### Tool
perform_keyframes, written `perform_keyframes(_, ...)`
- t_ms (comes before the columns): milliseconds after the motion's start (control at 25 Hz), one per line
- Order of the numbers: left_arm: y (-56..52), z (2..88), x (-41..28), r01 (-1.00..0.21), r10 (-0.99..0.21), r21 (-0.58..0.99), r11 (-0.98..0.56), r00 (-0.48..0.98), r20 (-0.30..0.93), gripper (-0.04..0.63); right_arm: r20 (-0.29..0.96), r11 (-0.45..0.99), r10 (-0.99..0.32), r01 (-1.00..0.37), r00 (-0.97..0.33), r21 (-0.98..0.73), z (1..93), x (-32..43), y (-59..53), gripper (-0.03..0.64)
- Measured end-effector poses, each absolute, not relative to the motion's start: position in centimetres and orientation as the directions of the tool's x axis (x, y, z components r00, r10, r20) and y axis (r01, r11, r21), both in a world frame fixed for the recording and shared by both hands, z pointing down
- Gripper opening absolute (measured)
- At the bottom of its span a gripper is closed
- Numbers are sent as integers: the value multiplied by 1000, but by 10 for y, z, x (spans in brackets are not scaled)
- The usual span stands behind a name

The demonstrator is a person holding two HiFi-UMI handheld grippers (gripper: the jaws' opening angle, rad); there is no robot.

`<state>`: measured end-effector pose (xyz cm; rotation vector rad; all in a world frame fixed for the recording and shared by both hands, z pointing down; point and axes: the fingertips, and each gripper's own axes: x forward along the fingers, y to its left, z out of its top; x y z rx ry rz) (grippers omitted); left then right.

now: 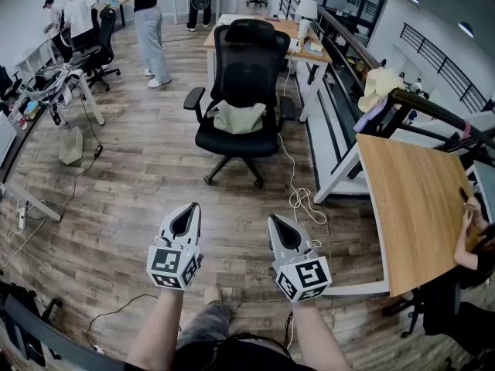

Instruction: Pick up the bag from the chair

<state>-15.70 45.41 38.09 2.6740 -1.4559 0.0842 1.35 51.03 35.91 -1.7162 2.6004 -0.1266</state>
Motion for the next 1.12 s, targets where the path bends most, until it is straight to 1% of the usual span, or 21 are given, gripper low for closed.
perform_keyframes(480, 351, 395, -183, -805, -799, 71, -589, 593, 101, -3, 23, 329, -943, -939, -333, -101, 370, -13, 410, 6)
perform_keyframes(840, 316, 398, -187, -793, -789, 87, -602, 608, 86, -3, 12, 321, -946, -938, -325, -134, 374, -25, 381, 6)
perform_keyframes(1120, 287, 400, -185, -798, -793, 75, -598, 603, 90, -3, 35, 317, -945, -938, -325, -137, 382, -19, 349, 8)
